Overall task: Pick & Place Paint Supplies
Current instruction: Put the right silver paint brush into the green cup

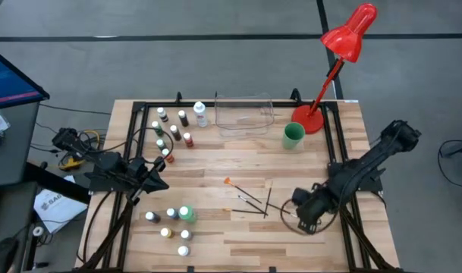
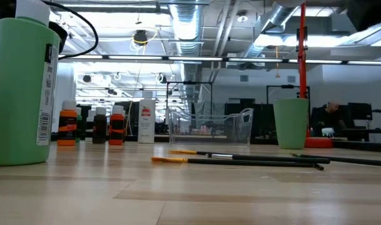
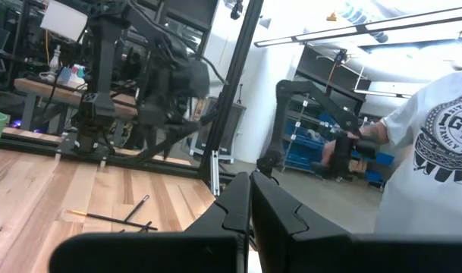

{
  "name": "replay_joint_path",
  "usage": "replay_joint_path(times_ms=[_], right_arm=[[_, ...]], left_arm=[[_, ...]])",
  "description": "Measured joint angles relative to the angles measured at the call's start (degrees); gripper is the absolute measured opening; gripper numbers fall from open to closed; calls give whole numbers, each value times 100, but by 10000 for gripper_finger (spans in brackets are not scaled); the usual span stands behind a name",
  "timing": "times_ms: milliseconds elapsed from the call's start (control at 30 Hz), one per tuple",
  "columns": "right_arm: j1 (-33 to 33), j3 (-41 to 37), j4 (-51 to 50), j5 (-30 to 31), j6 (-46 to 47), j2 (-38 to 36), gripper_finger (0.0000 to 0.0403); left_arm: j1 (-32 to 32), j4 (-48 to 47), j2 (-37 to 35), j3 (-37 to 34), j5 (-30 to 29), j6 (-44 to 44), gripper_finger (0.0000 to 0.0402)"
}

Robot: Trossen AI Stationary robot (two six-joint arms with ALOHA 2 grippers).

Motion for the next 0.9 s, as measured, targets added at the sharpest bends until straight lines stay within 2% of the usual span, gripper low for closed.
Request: replay_joint_path(times_ms=[133, 267, 700, 900], right_arm=[[106, 0, 236, -6, -226, 532, 213], [105, 0, 336, 12, -357, 949, 239], [78, 4, 392, 97, -818, 1979, 220], [25, -242, 923, 54, -957, 2064, 207]], left_arm=[[-1, 2, 0, 0, 2, 1, 2], [-1, 2, 0, 1, 2, 2, 2], [0, 2, 0, 0, 0, 1, 2], [-1, 3, 0, 1, 2, 1, 2]])
